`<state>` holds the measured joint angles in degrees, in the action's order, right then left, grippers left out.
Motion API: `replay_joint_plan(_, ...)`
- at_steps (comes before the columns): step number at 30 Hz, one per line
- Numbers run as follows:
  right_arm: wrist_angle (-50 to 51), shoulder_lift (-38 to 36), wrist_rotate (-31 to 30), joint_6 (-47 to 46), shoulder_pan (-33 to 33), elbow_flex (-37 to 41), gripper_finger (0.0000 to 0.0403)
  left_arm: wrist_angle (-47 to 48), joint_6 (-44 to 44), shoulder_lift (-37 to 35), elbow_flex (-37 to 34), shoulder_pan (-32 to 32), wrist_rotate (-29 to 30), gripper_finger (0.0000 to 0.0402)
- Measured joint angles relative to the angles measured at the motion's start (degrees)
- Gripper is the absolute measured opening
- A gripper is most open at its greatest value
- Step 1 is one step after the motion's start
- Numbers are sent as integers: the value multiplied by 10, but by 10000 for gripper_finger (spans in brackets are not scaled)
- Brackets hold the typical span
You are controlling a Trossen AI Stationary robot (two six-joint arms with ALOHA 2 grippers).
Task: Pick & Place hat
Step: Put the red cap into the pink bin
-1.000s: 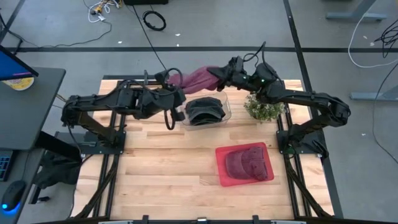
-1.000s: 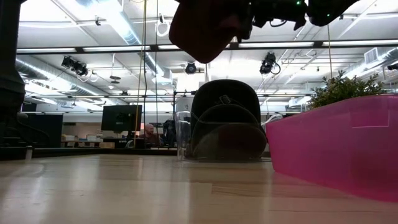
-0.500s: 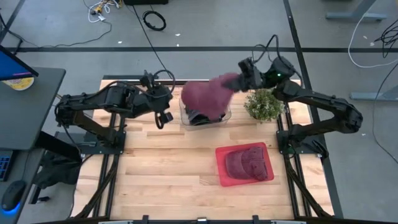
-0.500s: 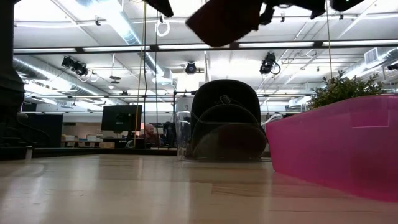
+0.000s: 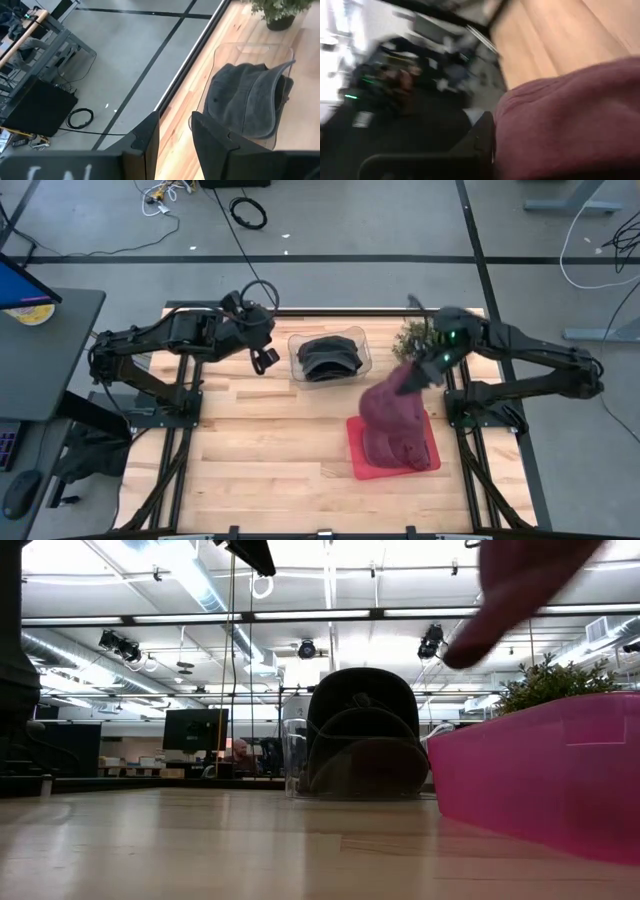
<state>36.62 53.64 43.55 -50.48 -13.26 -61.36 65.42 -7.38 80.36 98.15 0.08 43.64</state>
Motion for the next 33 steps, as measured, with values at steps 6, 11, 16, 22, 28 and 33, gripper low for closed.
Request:
replay_joint_plan(6,90,0,-81,11,92,0,13,-37,-6,0,0,1,0,117)
replay_joint_plan(11,91,29,-120,9,144,0,13,-50,-10,0,0,1,0,117)
replay_joint_plan(16,81,69,-135,-2,194,0,13,-50,-11,0,0,1,0,117)
replay_joint_plan(22,58,111,-147,-27,236,0,13,-51,-18,0,0,1,0,117)
replay_joint_plan(28,55,140,-169,-57,251,7,13,-52,-22,0,0,1,0,117)
replay_joint_plan(33,11,146,-172,-95,252,36,13,-51,-20,0,0,1,0,117)
